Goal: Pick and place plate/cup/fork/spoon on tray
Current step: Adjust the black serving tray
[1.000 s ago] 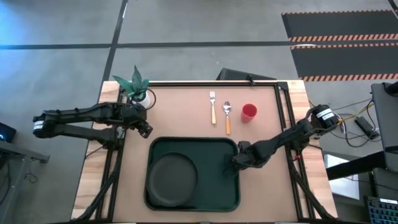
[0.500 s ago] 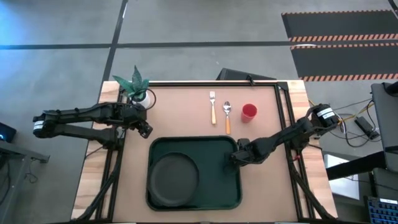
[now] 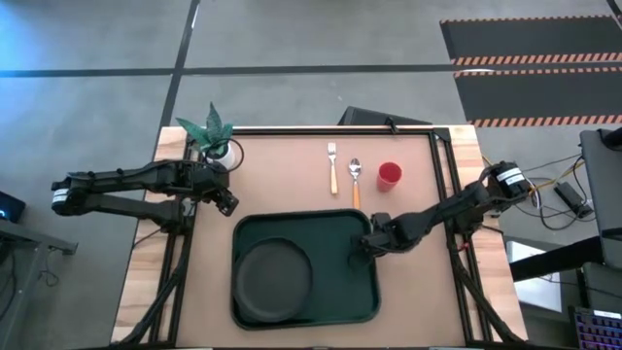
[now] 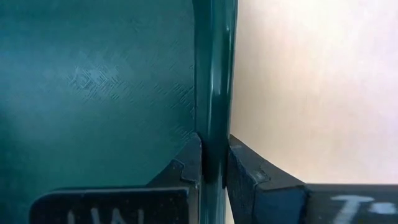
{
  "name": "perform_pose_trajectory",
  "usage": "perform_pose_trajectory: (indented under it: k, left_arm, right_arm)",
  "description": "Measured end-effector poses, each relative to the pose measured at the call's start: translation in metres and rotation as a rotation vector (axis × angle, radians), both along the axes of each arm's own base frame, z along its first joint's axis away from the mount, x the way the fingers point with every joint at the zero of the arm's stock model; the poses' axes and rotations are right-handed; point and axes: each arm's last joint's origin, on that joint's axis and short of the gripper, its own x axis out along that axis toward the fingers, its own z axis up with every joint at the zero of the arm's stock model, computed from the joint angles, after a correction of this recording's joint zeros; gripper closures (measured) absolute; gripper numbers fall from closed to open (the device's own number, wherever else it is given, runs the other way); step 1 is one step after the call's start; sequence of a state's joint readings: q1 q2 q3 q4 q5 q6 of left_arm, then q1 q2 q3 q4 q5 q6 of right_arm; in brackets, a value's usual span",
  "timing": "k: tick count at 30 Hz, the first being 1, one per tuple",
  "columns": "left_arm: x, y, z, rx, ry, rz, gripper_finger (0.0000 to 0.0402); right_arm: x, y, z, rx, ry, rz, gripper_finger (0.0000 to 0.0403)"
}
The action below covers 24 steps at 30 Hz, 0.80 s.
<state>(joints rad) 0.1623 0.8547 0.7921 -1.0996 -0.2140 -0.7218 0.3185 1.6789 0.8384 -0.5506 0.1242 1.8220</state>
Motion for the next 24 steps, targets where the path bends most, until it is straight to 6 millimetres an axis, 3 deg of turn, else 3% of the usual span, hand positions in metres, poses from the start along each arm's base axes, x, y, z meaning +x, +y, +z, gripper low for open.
perform_pose_trajectory:
  k: [15, 24]
  left_arm:
    - [0.000, 0.000, 0.000, -0.002, 0.000, 0.003, 0.0222]
    - [0.001, 0.000, 0.000, -0.001, 0.000, 0.004, 0.0222]
  right_arm:
    - [-0.002, 0.010, 0.003, 0.013, -0.023, -0.013, 0.0375]
    - [-0.006, 0.008, 0.038, 0.008, -0.143, 0.108, 0.0294]
